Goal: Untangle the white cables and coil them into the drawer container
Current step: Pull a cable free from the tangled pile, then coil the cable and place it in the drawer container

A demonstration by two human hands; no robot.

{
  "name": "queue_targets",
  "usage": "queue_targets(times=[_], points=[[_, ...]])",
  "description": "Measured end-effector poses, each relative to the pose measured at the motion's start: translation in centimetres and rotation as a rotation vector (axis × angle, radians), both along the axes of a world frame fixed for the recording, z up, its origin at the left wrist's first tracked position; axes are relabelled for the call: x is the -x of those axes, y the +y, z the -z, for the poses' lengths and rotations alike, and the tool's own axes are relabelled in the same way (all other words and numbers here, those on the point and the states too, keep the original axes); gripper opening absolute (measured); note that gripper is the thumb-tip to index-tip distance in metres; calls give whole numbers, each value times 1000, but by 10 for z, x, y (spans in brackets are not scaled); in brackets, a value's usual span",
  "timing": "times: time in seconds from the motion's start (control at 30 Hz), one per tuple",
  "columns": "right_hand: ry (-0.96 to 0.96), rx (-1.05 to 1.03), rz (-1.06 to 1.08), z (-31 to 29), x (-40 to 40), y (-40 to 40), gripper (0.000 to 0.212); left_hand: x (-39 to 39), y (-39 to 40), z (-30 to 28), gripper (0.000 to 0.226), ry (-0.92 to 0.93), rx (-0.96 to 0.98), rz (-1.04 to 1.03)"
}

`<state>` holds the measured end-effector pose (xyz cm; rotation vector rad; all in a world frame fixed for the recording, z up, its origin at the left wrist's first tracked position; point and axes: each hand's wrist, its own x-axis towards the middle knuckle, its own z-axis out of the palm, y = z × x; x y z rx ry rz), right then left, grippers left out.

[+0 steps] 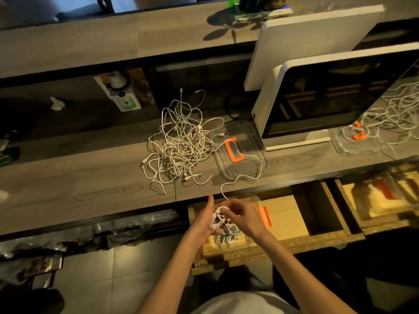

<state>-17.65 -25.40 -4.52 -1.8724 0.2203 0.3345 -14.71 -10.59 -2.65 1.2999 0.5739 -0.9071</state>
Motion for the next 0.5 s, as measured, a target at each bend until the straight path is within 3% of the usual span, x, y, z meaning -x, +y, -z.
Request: queue_targets(times=[0.2, 0.3, 0.4, 0.5], points=[[331, 3, 233, 85, 26, -16, 8, 21, -6, 69, 40, 103, -110, -69], [468, 55, 220, 136, 35, -23, 20, 29, -9, 99, 34, 137, -147, -40], [504, 127, 206, 170, 33, -32, 29, 30, -17, 117, 31, 141, -187, -9], [487, 163, 252, 154, 22, -37, 26, 22, -25, 125, 28, 130, -184, -18]])
